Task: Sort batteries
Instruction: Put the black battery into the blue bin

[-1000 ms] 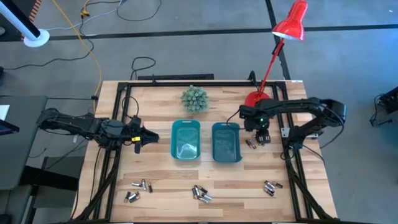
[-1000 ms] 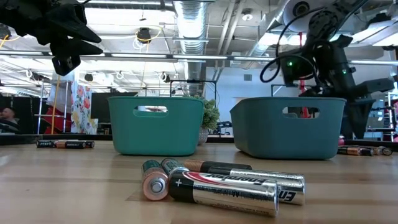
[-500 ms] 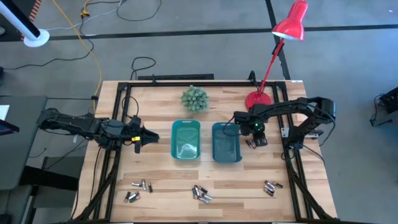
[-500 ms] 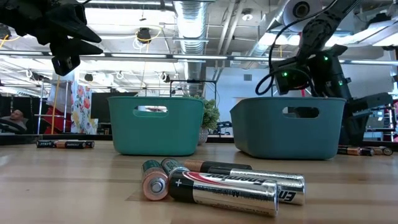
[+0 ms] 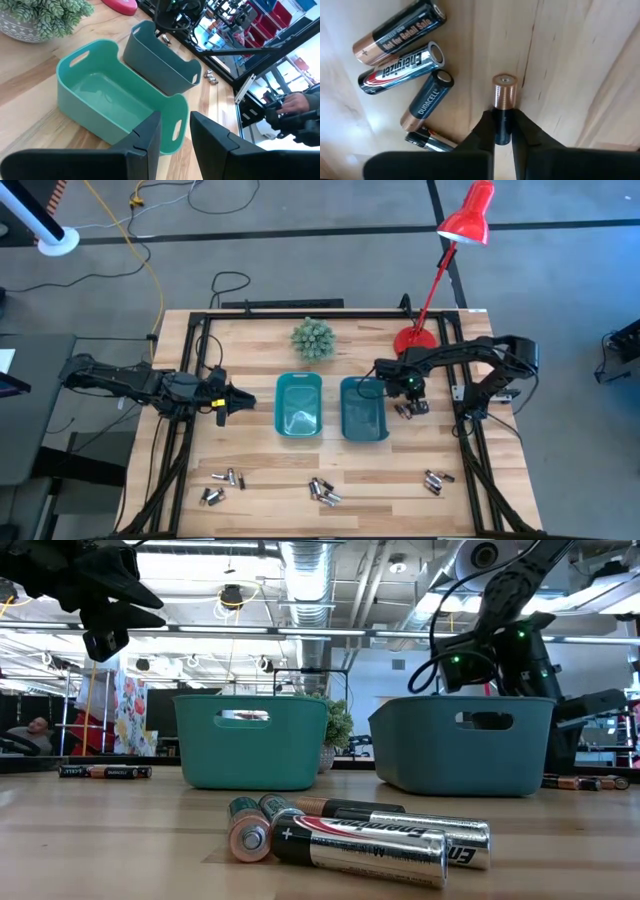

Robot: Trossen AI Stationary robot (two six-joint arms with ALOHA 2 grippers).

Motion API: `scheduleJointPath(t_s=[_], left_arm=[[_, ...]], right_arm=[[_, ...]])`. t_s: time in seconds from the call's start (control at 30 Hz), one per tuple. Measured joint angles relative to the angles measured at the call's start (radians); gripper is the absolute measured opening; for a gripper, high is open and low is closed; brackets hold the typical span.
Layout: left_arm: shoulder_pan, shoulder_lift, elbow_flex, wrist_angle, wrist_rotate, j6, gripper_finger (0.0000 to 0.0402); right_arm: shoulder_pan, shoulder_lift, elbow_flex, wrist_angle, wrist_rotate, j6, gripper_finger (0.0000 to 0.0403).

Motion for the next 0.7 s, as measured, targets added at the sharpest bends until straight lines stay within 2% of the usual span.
scheduleJointPath(t_s=[0.17,0.33,0.57,0.7], left_arm=[[0.000,0.000,0.000,0.000,0.000,0.000,0.0100],[0.000,0.000,0.000,0.000,0.000,0.000,0.0100],[0.000,0.000,0.000,0.000,0.001,0.000,0.0100],[0.000,0.000,0.000,0.000,0.001,0.000,0.0100]], right_arm=[[0.000,-0.028,-0.003,0.002,-0.006,0.011,0.0041],[0.000,-0.013,-0.002,0.013,-0.005,0.095,0.0072],[-0.002,-0.001,-0.002,0.025,-0.005,0.106,0.0113],[-0.008,-0.001,-0.002,0.028,-0.005,0.114,0.0103]])
